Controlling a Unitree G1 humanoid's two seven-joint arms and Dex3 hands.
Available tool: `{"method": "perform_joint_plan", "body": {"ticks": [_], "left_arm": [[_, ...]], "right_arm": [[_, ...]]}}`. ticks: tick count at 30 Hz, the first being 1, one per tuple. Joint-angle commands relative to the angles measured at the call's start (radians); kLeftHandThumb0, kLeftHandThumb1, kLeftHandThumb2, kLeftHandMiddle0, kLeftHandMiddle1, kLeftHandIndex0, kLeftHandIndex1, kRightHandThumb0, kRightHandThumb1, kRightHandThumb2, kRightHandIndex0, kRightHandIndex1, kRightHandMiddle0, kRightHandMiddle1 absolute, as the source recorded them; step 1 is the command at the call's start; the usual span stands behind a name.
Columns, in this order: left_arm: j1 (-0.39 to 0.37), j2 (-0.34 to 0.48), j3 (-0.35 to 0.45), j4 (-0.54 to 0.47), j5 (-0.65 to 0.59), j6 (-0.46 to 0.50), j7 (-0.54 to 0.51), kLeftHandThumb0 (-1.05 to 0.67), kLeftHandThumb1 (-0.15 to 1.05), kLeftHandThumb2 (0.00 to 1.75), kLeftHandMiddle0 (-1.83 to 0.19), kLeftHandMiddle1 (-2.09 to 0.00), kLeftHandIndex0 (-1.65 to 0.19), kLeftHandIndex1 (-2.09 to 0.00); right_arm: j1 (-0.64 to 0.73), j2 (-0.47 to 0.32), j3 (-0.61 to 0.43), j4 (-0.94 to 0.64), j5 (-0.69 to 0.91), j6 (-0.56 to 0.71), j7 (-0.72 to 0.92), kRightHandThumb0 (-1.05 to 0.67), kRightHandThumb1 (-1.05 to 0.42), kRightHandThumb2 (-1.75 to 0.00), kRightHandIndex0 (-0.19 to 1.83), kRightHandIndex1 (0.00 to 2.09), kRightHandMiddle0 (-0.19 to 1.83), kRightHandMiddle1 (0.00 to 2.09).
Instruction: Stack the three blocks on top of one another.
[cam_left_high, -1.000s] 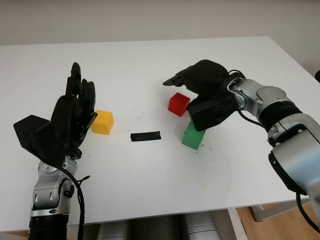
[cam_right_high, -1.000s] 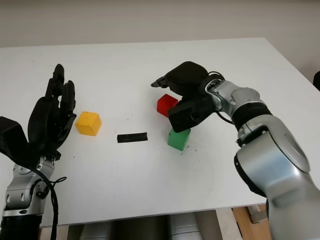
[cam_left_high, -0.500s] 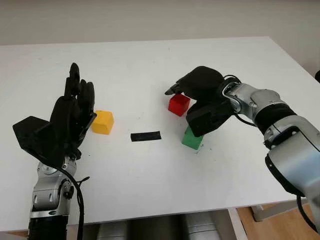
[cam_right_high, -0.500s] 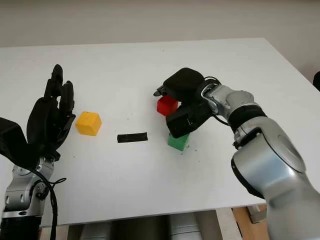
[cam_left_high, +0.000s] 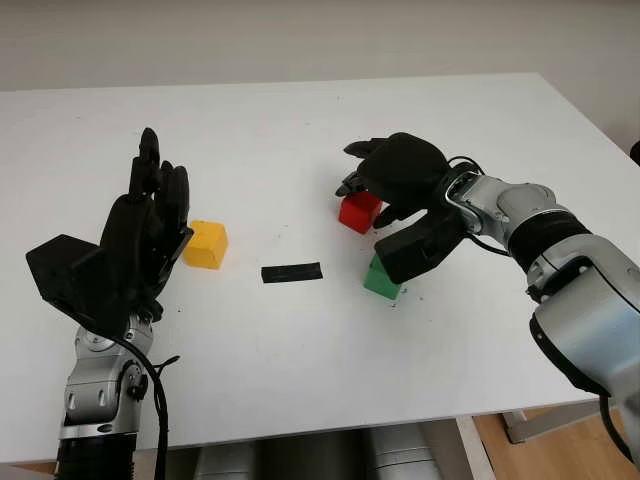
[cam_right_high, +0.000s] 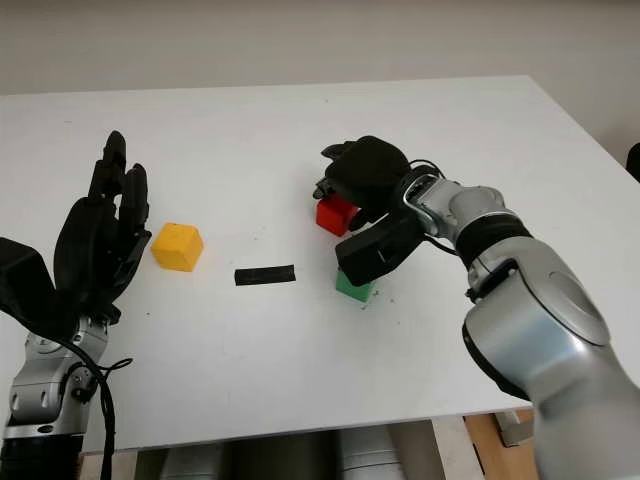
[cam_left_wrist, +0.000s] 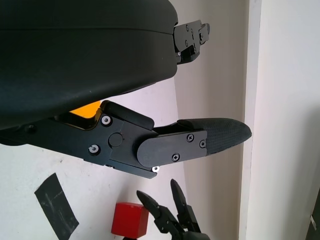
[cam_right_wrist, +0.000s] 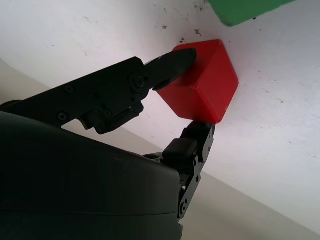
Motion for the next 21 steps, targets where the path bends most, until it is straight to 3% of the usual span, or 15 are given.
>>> {"method": "perform_joint_plan", "body": {"ticks": [1,5,14,21], "left_arm": [[0.007,-0.001,-0.002,-0.015,0.003,-0.015,-0.002,-0.68,1.05,0.56,0.19,-0.04,0.19,-0.05],[0.006,0.000,-0.004,-0.011,0.005,-0.021,-0.005,-0.68,1.05,0.56,0.19,-0.04,0.19,-0.05],[0.002,0.000,-0.006,-0.007,0.008,-0.021,-0.002,-0.69,1.05,0.56,0.19,-0.02,0.19,-0.05],[-0.005,-0.002,-0.004,-0.010,0.002,-0.010,0.001,-0.69,1.05,0.56,0.19,-0.03,0.19,-0.04]], "right_arm": [[0.002,-0.007,0.003,0.010,-0.002,0.006,-0.010,-0.36,-0.91,-0.06,0.37,0.06,0.89,0.37],[-0.002,-0.012,0.004,0.009,-0.008,0.010,-0.049,-0.37,-0.91,-0.05,0.42,0.06,0.73,0.71],[-0.014,-0.025,-0.054,0.013,0.058,-0.013,-0.034,-0.37,-0.90,-0.05,0.42,0.05,0.60,0.99],[-0.028,-0.025,-0.176,-0.016,0.199,-0.074,0.072,-0.37,-0.91,-0.06,0.39,0.04,0.55,1.10]]}}
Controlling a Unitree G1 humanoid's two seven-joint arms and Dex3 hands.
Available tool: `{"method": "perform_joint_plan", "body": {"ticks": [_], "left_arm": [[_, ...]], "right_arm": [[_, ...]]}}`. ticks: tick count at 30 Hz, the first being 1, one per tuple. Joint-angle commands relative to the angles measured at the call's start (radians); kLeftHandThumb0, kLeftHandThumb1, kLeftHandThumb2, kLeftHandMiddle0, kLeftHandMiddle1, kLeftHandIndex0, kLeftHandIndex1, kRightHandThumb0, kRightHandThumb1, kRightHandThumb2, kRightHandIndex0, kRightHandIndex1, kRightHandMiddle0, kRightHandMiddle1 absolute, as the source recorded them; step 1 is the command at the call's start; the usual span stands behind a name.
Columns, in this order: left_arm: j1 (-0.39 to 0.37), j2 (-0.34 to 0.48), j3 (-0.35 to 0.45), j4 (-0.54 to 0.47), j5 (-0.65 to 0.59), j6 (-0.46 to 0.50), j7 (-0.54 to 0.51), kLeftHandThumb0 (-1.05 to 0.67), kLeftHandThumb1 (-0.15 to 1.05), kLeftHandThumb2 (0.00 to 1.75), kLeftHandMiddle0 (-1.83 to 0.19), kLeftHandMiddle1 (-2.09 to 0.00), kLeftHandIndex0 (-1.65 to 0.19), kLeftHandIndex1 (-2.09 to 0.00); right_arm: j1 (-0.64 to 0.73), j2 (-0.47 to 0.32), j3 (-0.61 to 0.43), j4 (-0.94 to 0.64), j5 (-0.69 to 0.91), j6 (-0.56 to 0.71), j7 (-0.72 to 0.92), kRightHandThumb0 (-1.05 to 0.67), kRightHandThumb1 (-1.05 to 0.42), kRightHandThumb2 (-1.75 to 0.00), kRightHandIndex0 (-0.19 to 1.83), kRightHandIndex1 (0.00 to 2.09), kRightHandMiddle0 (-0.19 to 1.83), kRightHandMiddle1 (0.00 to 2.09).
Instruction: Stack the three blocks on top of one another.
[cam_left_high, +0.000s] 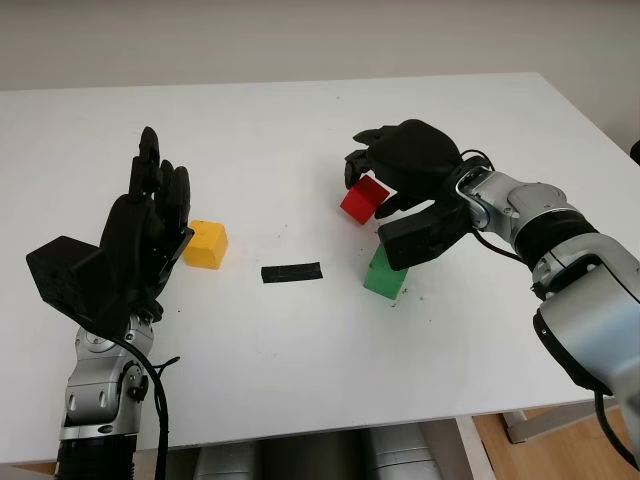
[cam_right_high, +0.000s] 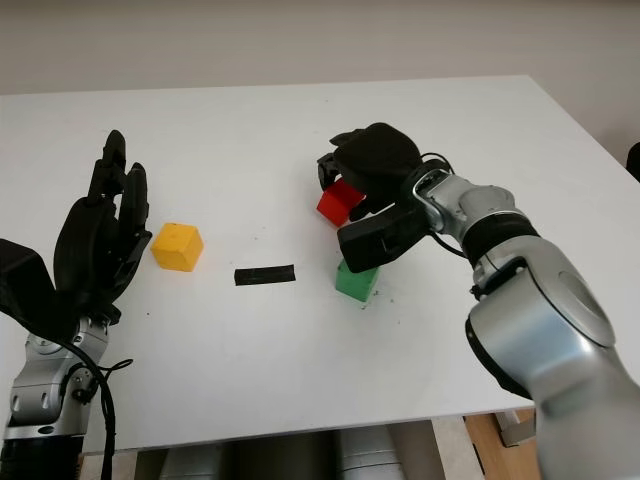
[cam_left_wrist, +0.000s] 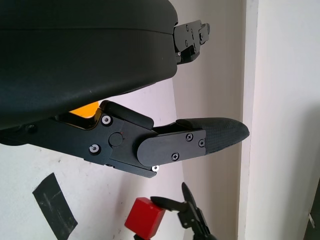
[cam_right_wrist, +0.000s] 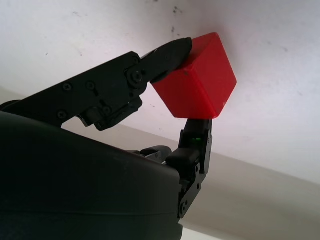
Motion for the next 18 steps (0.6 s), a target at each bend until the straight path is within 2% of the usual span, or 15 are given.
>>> {"method": "perform_joint_plan", "body": {"ticks": [1,5,11,18], "left_arm": [[-0.006,-0.002,-0.002,-0.010,0.002,0.001,0.003,-0.69,1.05,0.56,0.19,-0.03,0.19,-0.04],[-0.010,0.000,-0.002,-0.012,-0.001,0.008,0.003,-0.70,1.05,0.56,0.19,-0.02,0.19,-0.04],[-0.020,-0.002,-0.006,-0.011,0.001,0.017,0.007,-0.70,1.05,0.56,0.19,-0.03,0.19,-0.03],[-0.027,-0.003,-0.011,-0.007,0.001,0.013,0.007,-0.70,1.05,0.56,0.19,-0.02,0.19,-0.02]], "right_arm": [[-0.029,-0.012,-0.050,-0.033,0.052,-0.028,0.032,-0.37,-0.91,-0.05,0.38,0.04,0.54,1.14],[-0.034,-0.016,-0.110,-0.074,0.126,-0.067,0.129,-0.37,-0.92,-0.06,0.33,0.03,0.48,1.25],[-0.033,-0.020,-0.168,-0.146,0.199,-0.086,0.290,-0.39,-0.92,-0.05,0.32,0.03,0.49,1.26],[-0.024,-0.019,-0.146,-0.257,0.170,-0.129,0.397,-0.39,-0.93,-0.06,0.30,0.04,0.49,1.26]]}}
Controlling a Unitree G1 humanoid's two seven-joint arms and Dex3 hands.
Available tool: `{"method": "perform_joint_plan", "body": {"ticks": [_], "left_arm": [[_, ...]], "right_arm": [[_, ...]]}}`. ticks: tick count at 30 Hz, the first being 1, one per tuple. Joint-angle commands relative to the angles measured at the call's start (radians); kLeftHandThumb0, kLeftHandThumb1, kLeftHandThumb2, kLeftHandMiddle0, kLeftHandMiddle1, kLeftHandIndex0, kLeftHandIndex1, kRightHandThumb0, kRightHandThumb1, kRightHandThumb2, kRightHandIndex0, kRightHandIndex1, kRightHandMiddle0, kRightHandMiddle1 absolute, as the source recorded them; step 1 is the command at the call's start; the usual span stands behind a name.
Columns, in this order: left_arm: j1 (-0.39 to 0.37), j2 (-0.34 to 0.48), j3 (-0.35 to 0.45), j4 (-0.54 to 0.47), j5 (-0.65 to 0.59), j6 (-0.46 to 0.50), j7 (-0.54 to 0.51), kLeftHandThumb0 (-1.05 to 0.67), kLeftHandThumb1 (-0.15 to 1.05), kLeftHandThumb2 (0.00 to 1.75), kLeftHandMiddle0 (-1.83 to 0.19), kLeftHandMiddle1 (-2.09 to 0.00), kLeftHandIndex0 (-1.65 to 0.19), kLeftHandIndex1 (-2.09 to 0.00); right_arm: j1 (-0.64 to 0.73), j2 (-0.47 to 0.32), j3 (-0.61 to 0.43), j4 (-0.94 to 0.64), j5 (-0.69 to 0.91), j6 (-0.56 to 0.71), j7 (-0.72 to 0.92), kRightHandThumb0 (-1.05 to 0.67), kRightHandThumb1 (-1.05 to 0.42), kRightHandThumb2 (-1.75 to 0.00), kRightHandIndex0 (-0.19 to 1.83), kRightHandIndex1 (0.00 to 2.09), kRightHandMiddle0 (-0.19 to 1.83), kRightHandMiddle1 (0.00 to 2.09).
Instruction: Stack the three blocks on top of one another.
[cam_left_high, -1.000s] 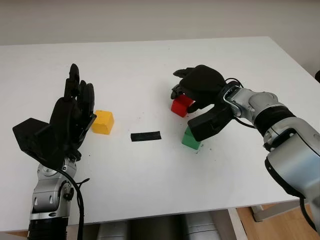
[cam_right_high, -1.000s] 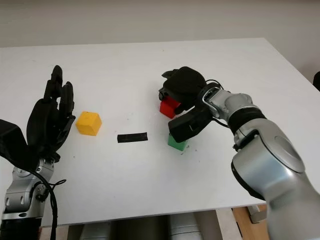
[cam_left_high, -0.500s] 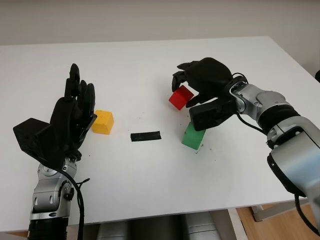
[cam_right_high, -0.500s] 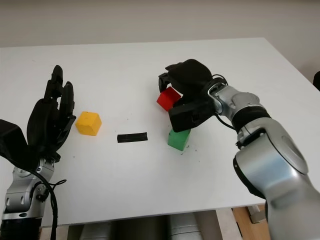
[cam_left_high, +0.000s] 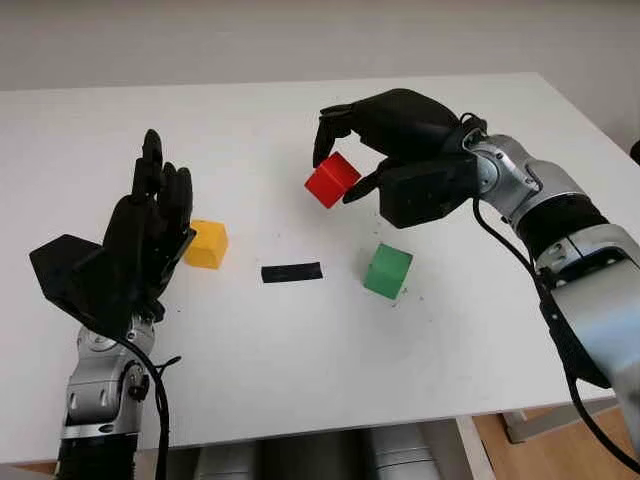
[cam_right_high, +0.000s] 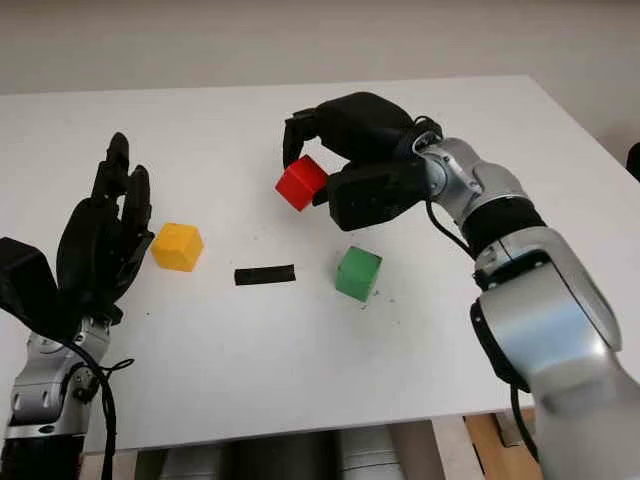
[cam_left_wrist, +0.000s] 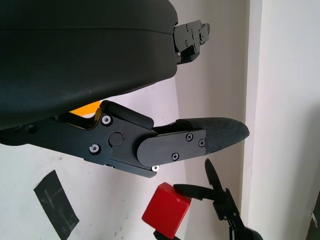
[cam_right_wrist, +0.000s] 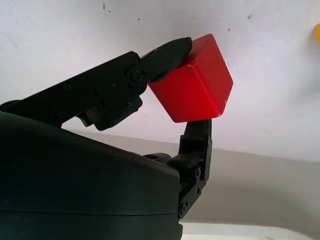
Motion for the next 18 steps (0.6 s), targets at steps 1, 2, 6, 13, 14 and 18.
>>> {"method": "perform_joint_plan", "body": {"ticks": [1,2,6,13,14,18], "left_arm": [[-0.022,-0.004,-0.004,-0.007,0.000,-0.003,0.002,-0.70,1.05,0.56,0.19,-0.02,0.19,-0.03],[-0.024,-0.006,-0.003,-0.007,-0.002,-0.003,0.003,-0.69,1.05,0.56,0.19,-0.02,0.19,-0.02],[-0.023,-0.008,-0.005,-0.011,-0.003,0.001,0.003,-0.70,1.05,0.56,0.19,0.00,0.19,-0.01],[-0.013,-0.017,-0.010,-0.023,0.006,-0.004,0.014,-0.68,1.05,0.58,0.19,-0.01,0.19,-0.02],[-0.011,-0.018,-0.011,-0.025,0.007,-0.004,0.016,-0.68,1.05,0.58,0.19,-0.01,0.19,-0.02],[-0.006,-0.022,-0.013,-0.026,0.013,-0.011,0.020,-0.68,1.05,0.58,0.19,0.00,0.19,-0.02]], "right_arm": [[-0.018,-0.007,0.014,-0.050,-0.017,-0.022,0.016,-0.39,-0.93,-0.06,0.30,0.04,0.49,1.26],[-0.016,-0.005,0.018,-0.064,-0.021,-0.028,0.033,-0.39,-0.92,-0.05,0.31,0.04,0.50,1.26],[-0.003,0.010,0.037,-0.103,-0.039,-0.059,0.068,-0.39,-0.92,-0.05,0.30,0.05,0.51,1.24],[0.002,0.053,0.108,-0.109,-0.140,-0.079,0.022,-0.44,-0.89,-0.04,0.30,0.06,0.52,1.34],[0.001,0.059,0.119,-0.106,-0.158,-0.083,0.002,-0.44,-0.88,-0.04,0.31,0.06,0.53,1.35],[-0.011,0.080,0.163,-0.089,-0.220,-0.090,-0.050,-0.44,-0.88,-0.05,0.33,0.06,0.54,1.35]]}}
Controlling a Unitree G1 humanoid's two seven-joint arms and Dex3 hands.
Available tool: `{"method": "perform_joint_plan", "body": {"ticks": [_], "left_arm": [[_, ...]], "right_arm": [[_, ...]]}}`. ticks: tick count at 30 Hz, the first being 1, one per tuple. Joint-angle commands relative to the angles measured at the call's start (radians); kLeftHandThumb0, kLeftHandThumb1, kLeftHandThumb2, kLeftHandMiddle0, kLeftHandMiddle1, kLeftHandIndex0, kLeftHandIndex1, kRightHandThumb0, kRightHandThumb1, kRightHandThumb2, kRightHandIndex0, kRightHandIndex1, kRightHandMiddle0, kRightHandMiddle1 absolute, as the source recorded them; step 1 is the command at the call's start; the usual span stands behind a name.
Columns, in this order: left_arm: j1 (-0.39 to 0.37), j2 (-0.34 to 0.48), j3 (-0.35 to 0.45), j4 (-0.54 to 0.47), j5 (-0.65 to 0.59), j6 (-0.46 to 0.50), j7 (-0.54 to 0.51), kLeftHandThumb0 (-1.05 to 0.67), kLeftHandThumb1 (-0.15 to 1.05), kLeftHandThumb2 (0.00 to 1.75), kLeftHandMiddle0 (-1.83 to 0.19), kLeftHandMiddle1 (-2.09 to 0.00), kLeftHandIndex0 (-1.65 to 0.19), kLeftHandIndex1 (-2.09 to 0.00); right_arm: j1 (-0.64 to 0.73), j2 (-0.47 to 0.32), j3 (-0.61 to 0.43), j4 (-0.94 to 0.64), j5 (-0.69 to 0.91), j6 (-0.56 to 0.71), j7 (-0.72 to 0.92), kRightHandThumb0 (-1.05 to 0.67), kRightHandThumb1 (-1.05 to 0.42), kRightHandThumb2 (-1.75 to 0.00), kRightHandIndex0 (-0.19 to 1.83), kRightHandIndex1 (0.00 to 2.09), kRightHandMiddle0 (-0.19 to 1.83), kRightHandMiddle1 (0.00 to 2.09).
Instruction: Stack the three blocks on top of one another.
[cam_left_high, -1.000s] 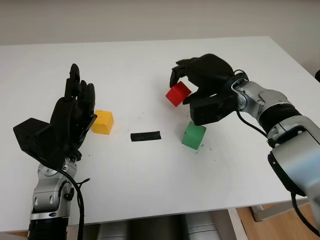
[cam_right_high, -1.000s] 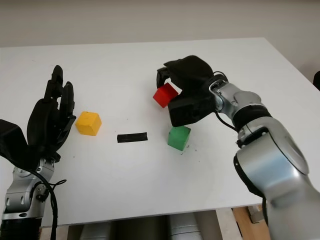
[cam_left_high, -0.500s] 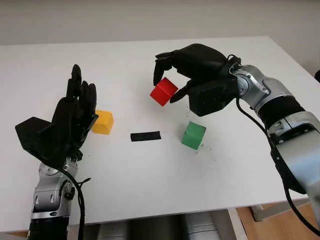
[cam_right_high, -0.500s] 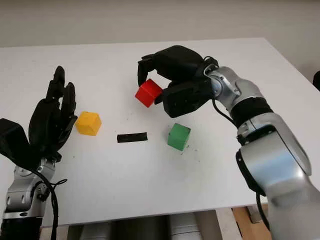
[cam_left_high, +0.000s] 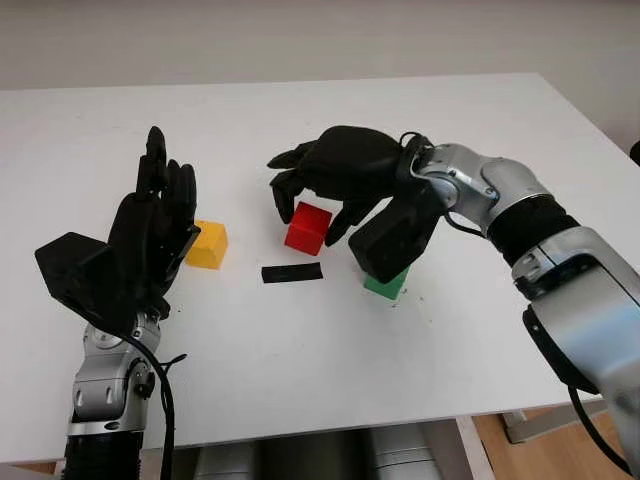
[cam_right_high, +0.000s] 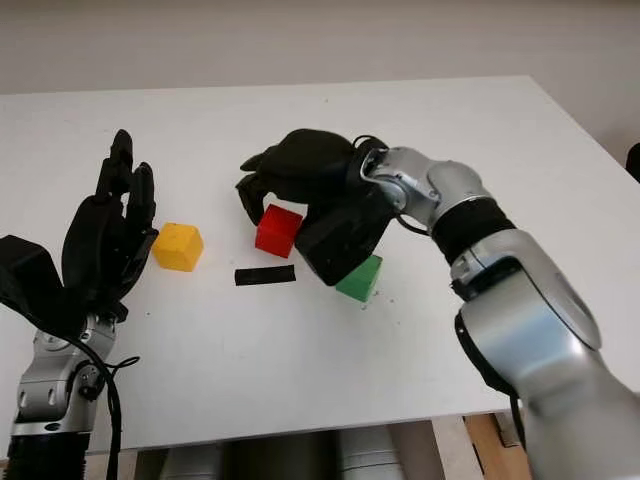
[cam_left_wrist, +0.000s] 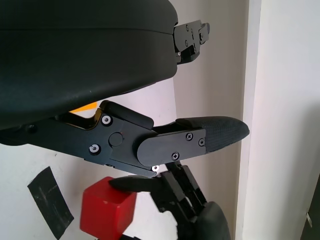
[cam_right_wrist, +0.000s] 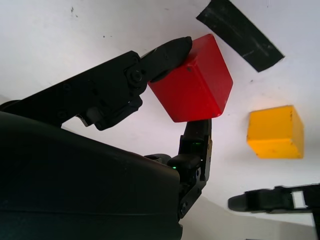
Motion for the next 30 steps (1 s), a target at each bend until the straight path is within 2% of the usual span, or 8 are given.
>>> {"method": "perform_joint_plan", "body": {"ticks": [1,6,10,19,30], "left_arm": [[0.003,-0.003,-0.005,-0.025,0.010,-0.013,0.005,-0.68,1.05,0.58,0.19,-0.01,0.19,-0.02],[0.011,-0.010,-0.005,-0.033,0.016,-0.009,0.015,-0.69,1.05,0.58,0.19,0.00,0.19,-0.02],[0.017,-0.015,-0.002,-0.034,0.014,-0.017,0.015,-0.68,1.05,0.58,0.19,0.00,0.19,-0.02],[0.020,-0.020,-0.004,-0.039,0.014,-0.013,0.019,-0.68,1.05,0.58,0.19,0.00,0.19,-0.01],[0.018,-0.018,-0.002,-0.032,0.016,-0.018,0.019,-0.67,1.05,0.59,0.19,0.00,0.19,-0.01]], "right_arm": [[-0.021,0.014,0.021,0.006,-0.025,-0.005,-0.030,-0.43,-0.88,-0.05,0.33,0.07,0.55,1.35],[-0.033,0.042,0.054,0.043,-0.057,0.003,-0.035,-0.43,-0.89,-0.06,0.32,0.06,0.57,1.37],[-0.035,0.064,0.064,0.068,-0.056,0.014,0.006,-0.42,-0.89,-0.05,0.29,0.04,0.51,1.42],[-0.024,0.072,0.092,0.068,-0.082,0.006,-0.043,-0.43,-0.91,-0.06,0.33,0.06,0.49,1.42],[-0.026,0.080,0.081,0.074,-0.045,0.005,0.032,-0.41,-0.91,-0.06,0.28,0.04,0.51,1.43]]}}
